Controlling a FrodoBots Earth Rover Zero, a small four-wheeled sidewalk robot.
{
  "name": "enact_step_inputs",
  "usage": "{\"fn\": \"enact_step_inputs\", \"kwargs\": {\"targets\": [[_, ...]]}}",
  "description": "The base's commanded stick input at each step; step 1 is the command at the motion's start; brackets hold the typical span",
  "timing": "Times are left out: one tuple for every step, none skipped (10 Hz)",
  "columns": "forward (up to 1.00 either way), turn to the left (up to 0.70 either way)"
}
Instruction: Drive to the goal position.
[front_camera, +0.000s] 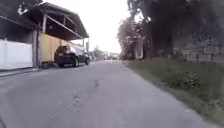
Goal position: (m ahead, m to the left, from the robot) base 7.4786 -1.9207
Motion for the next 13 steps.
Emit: {"fn": "enact_step_inputs", "kwargs": {"targets": [[1.00, 0.05], [1.00, 0.05], [1.00, 0.05], [1.00, 0.05], [1.00, 0.05], [1.00, 0.05], [1.00, 0.05], [1.00, 0.05], [1.00, 0.05], [1.00, 0.05], [1.00, 0.05], [1.00, 0.05], [1.00, 0.05]]}}
